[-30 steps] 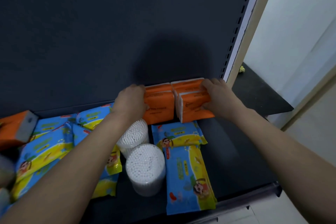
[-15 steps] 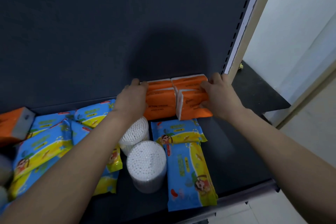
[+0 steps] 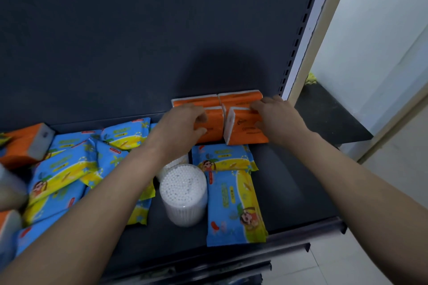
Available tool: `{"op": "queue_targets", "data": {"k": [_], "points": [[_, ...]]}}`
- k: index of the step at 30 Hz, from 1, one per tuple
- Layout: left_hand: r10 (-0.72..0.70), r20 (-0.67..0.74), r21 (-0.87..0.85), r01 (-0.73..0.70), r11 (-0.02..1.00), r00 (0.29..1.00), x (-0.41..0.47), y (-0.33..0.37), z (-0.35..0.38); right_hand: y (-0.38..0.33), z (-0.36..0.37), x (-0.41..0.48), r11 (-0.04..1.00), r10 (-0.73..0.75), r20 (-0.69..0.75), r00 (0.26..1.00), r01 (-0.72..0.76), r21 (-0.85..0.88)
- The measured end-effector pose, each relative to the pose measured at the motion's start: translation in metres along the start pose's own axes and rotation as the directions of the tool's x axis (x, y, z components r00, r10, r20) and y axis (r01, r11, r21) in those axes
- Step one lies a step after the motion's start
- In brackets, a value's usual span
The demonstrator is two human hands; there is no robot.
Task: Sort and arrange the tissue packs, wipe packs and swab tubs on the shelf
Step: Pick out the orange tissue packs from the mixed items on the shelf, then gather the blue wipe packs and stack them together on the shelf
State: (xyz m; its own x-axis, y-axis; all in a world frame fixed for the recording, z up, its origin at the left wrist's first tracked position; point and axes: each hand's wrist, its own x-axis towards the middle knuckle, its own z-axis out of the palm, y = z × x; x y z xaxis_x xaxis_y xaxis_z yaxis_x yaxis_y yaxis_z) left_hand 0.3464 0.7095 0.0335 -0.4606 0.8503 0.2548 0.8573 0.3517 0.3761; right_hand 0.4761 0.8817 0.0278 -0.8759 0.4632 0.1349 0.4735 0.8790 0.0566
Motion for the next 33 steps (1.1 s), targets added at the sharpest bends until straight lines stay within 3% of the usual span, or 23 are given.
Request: {"op": "queue_targets", "data": {"k": [6,12,16,23,28,33], "points": [[0.0,-0.004,-0.083,-0.001,0.997,1.0,-0.015,0.013,-0.003,-0.003,0.001,-0.004,0.999,-0.024,-0.058,0.998,0.025,0.023],[-0.023,-0.032,-0.143,0.018,0.99,0.999,-0.035,0.011,-0.007,-0.012,0.002,-0.013,0.981,-0.162,-0.112,0.98,0.172,0.084],[-0.036,-0.045,-0.161,0.028,0.986,0.998,-0.047,0.014,-0.01,-0.015,-0.002,-0.023,0.976,-0.18,-0.167,0.969,0.197,0.094],[0.129,-0.009,-0.174,-0.128,0.976,0.992,-0.057,0.032,-0.01,-0.021,-0.014,-0.05,0.986,-0.125,-0.144,0.982,0.139,0.088],[0.188,0.02,-0.188,-0.181,0.965,0.982,-0.071,0.029,-0.008,-0.033,-0.015,-0.081,0.976,-0.022,-0.042,0.999,0.03,0.216],[0.215,0.001,-0.23,-0.21,0.95,0.977,-0.09,0.028,-0.005,-0.049,-0.002,-0.108,0.942,0.066,0.19,0.98,-0.124,0.312]]}}
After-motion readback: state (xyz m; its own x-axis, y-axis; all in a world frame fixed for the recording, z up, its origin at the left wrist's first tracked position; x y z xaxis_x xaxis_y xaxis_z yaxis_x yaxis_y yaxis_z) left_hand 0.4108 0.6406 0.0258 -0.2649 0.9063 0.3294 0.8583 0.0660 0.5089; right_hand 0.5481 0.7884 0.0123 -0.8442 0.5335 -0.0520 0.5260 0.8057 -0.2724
